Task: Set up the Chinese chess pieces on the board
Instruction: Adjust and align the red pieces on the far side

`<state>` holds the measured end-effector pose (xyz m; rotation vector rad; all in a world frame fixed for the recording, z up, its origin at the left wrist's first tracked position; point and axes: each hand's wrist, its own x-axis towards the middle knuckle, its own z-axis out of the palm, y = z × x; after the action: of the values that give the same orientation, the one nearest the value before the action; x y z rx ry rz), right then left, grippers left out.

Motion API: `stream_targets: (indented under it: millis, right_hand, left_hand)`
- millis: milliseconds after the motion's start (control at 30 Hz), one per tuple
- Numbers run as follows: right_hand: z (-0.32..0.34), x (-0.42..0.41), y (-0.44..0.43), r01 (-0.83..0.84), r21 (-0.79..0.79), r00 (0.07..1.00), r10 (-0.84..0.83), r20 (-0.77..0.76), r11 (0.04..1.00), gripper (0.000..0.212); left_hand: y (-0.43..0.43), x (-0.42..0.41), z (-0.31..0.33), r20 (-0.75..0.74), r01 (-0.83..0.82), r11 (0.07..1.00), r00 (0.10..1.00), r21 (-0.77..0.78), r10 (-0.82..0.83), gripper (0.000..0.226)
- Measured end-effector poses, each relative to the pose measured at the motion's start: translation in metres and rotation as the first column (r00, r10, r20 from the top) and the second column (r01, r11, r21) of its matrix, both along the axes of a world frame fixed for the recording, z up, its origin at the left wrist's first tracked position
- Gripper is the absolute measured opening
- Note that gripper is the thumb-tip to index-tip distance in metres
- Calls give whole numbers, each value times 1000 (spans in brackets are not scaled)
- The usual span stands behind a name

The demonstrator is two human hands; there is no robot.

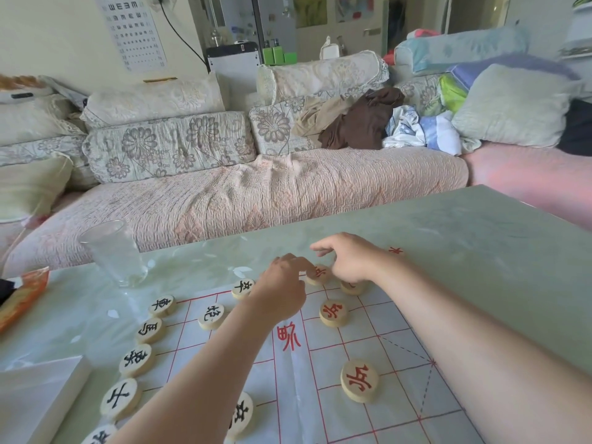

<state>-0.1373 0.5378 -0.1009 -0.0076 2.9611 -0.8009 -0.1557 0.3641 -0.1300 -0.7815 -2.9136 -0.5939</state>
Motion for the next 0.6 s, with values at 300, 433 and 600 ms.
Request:
stream_targets:
  millis: [300, 433, 600]
  right_hand:
    - [-14, -6, -6, -2, 77, 999, 5, -41, 997, 61]
    - [-15, -8, -2, -2, 9, 999, 3, -35, 1000, 61]
    - [-18, -5, -6, -32, -26, 997, 30, -75, 999, 62]
  left_hand:
    - [0, -3, -7, 2, -10, 1000, 1000, -7, 10, 40]
    - [-1, -9, -7, 71, -38, 998, 997, 51, 34, 44]
    - [5, -12, -11, 77, -58, 996, 996, 71, 53, 38]
